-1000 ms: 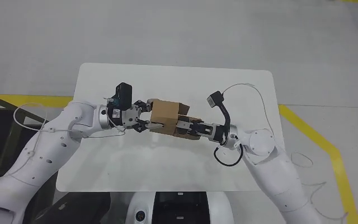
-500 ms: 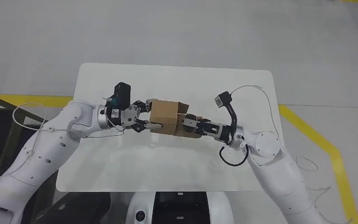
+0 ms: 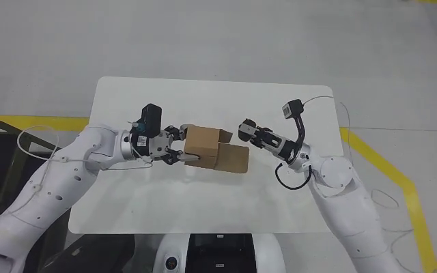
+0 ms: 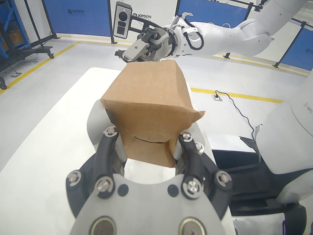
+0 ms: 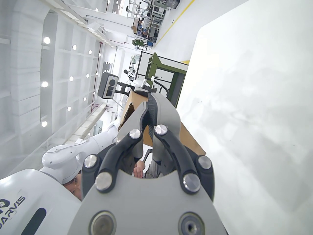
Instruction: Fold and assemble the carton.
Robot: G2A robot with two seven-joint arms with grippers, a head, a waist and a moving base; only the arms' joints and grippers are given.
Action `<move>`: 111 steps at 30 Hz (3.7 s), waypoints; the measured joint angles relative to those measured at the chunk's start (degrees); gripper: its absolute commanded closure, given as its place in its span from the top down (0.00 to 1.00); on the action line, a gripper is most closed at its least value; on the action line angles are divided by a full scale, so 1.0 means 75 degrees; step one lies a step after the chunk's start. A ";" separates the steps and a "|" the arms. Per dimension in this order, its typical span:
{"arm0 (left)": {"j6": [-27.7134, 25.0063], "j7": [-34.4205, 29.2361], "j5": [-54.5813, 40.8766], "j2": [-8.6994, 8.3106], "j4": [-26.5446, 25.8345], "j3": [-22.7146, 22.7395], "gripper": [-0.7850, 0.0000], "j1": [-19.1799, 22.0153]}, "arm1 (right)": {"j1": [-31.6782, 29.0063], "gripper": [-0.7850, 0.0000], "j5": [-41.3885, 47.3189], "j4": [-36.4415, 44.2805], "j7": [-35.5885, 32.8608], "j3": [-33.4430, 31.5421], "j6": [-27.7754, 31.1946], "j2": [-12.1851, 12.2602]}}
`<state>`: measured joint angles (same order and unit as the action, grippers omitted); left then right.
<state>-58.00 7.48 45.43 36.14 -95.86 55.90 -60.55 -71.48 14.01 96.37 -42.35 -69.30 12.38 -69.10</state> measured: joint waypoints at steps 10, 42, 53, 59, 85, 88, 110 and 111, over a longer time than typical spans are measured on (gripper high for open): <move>0.0000 0.0140 0.0074 -0.0053 -0.0017 -0.0094 0.40 0.0045 | 0.0462 0.00 -0.0031 -0.0234 -0.0262 0.0589 -0.0324 -0.0079; 0.0000 0.0950 0.0322 -0.0078 0.0308 0.0354 0.39 0.0017 | -0.0380 0.00 0.0213 -0.0193 -0.0674 -0.0415 -0.1298 0.0205; 0.0000 0.0950 0.0491 -0.0058 0.0106 0.0321 0.39 -0.0087 | 0.0038 0.00 0.1001 -0.0826 -0.1100 0.0524 -0.0715 0.0033; 0.0000 0.0703 0.0492 -0.0023 0.0142 0.0158 0.39 -0.0010 | -0.0065 0.00 0.1031 -0.0573 -0.1051 0.0515 -0.0403 0.0041; 0.0000 0.0410 0.0959 0.0180 0.0245 0.0073 0.40 0.0147 | -0.0129 0.18 0.1624 -0.0040 -0.1052 0.0608 -0.0668 0.0052; 0.0000 0.0434 0.1088 0.0212 0.0242 0.0105 0.40 0.0119 | -0.0098 0.16 0.1602 -0.0041 -0.1065 0.0635 -0.0742 0.0054; 0.0000 0.0551 0.1453 0.0398 0.0241 0.0396 0.40 -0.0068 | -0.0009 0.05 0.1266 -0.0013 -0.0676 0.0769 -0.0880 0.0053; 0.0000 0.0546 0.1465 0.0406 0.0238 0.0414 0.40 -0.0079 | -0.0016 0.06 0.1263 -0.0007 -0.0668 0.0766 -0.0885 0.0055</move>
<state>-58.00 11.57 56.42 39.19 -94.07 59.00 -61.14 -71.60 23.48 96.32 -47.36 -63.55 5.74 -68.69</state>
